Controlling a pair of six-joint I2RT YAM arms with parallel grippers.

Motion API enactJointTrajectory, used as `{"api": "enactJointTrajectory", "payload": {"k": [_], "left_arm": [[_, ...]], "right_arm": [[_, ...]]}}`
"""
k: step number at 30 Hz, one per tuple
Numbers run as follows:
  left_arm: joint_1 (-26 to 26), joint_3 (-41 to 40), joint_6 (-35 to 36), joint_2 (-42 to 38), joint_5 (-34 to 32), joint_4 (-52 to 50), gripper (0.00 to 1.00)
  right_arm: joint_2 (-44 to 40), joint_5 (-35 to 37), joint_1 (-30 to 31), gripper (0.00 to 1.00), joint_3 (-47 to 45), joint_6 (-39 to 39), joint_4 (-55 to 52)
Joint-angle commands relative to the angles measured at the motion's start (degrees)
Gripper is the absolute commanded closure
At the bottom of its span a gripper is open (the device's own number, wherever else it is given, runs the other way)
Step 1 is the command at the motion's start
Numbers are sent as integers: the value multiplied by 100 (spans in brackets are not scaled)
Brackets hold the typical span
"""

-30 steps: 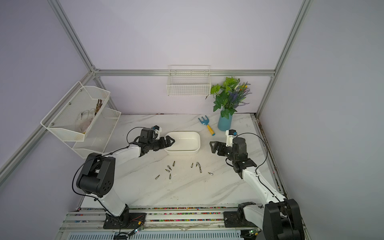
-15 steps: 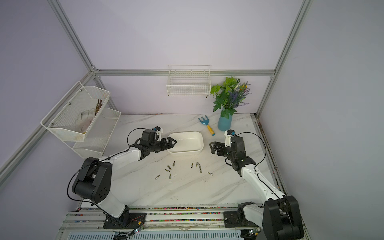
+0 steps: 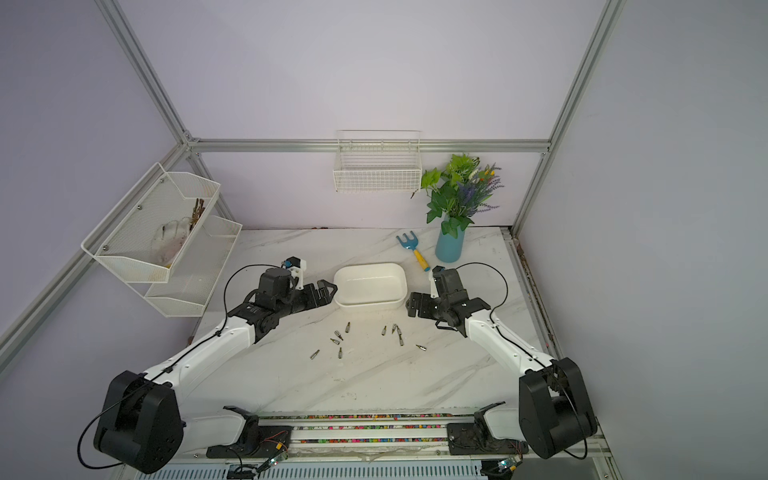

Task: Put the bit on the desktop into the storage box
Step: Pick up the screwdriver bit from the center of the board.

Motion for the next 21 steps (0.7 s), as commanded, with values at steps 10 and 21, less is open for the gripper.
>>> {"api": "enactJointTrajectory", "payload": {"k": [10, 21], "left_arm": [[-17, -567, 666, -499, -438, -171, 0], [-29, -899, 832, -509, -323, 355, 0]], "right_arm": [[386, 1962, 829, 4, 443, 467, -1939], [416, 1508, 1133, 24, 20, 331, -2070]]}}
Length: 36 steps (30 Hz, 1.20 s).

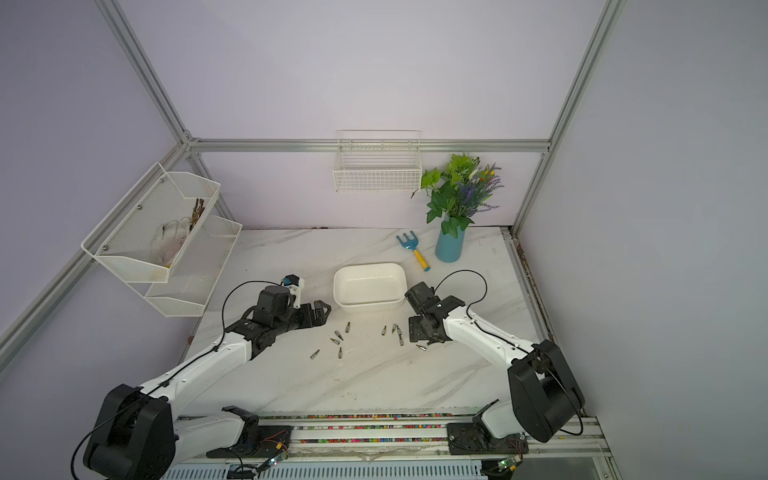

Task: Put the bit on the desktop into the storage box
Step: Pick up the screwdriver bit from the center of the board.

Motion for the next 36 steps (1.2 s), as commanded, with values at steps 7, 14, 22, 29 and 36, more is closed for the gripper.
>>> {"api": "enactJointTrajectory", "payload": {"k": [7, 14, 22, 29, 36], "left_arm": [[-26, -105, 217, -219, -5, 398, 0], [-35, -176, 243, -318, -36, 423, 0], [-29, -177, 261, -250, -33, 424, 0], [-31, -185, 269, -233, -61, 425, 0], [-34, -176, 279, -182, -78, 424, 0]], "right_arm": [[166, -701, 121, 39, -302, -385, 122], [517, -632, 112, 50, -120, -574, 124], [1101, -450, 112, 56, 96, -741, 234], [1334, -396, 63, 65, 233, -851, 282], [1345, -604, -16, 73, 142, -826, 246]]}}
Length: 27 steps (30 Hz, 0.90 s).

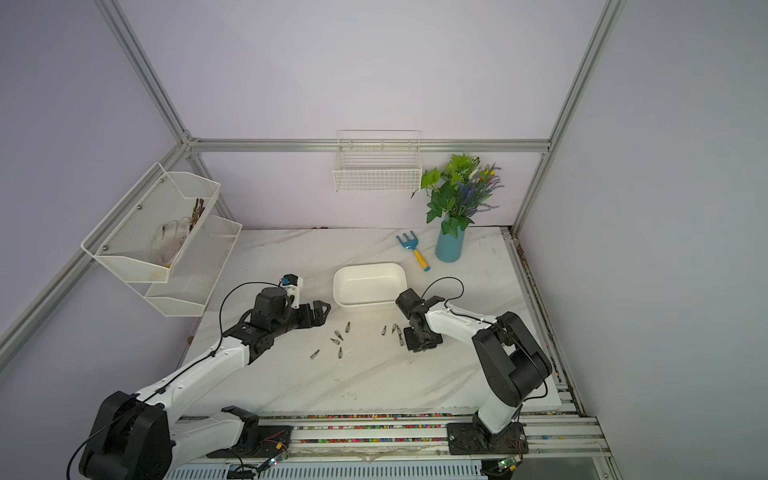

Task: Put the bit on the desktop into the storage box
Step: Pick up the screwdriver bit from the center of the board.

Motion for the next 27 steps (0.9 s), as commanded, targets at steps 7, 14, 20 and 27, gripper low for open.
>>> {"api": "enactJointTrajectory", "payload": {"k": [7, 14, 20, 27], "left_arm": [[-27, -5, 150, 37, -57, 149, 0], [-29, -17, 141, 27, -59, 147, 0], [-33, -12, 141, 37, -59, 148, 0], [-28, -41, 141, -20, -149, 139, 0]], "right_arm": [[-218, -197, -233, 76, -231, 27, -33], [-250, -259, -320, 80, -251, 27, -80], [-150, -251, -335, 87, -209, 2, -92], [-416, -149, -335, 89, 20, 27, -233]]}}
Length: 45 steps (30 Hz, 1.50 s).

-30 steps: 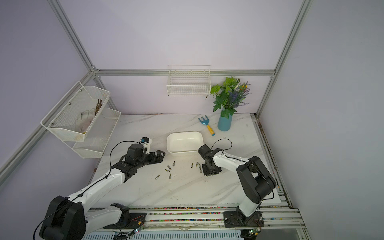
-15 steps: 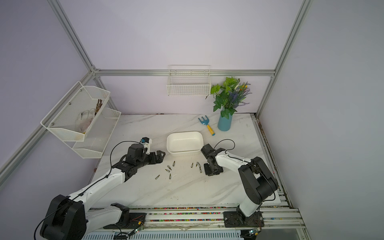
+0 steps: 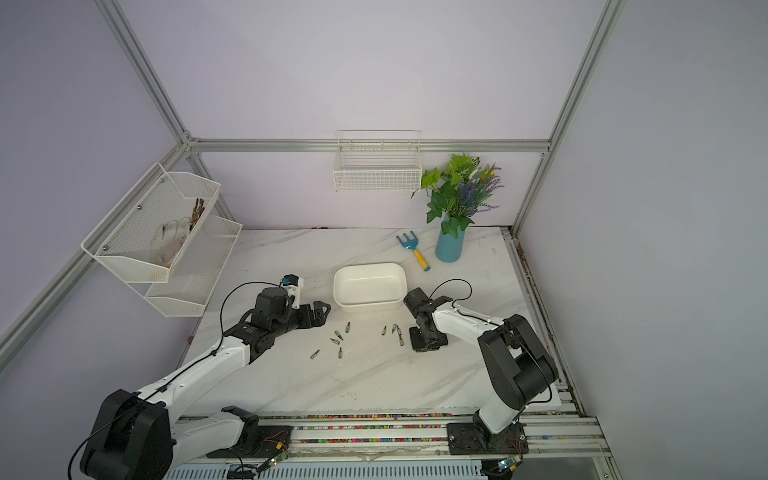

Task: Put the bit on the desktop into the storage box
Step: Pick up the screwdriver bit from the center of the board, then place the screwdriver bit in the storage box.

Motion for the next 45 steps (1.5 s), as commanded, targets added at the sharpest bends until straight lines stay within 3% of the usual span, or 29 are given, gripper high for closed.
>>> {"api": "enactJointTrajectory", "payload": {"k": [1, 9, 14, 21, 32, 40, 45], "left_arm": [[-33, -41, 104, -80, -131, 134, 0], [-28, -121, 79, -264, -391, 108, 0], [-28, -131, 77, -253, -444, 94, 0], [-29, -111, 112, -164, -444, 41, 0], [-29, -1, 165, 43, -525, -131, 0], [-29, 190, 109, 44, -584, -595, 0], [-160, 227, -52, -264, -769, -1126, 0]], "right_arm": [[-261, 56, -18, 89, 284, 5, -176], [-291, -95, -8, 90, 1329, -38, -89], [-5, -541, 1, 89, 2080, -6, 411], [1025, -1082, 71, 89, 2985, 161, 1239], [2483, -1061, 105, 86, 4097, 269, 1650], [2192, -942, 104, 63, 3959, 210, 1697], [1501, -842, 97, 57, 3351, 47, 1785]]}}
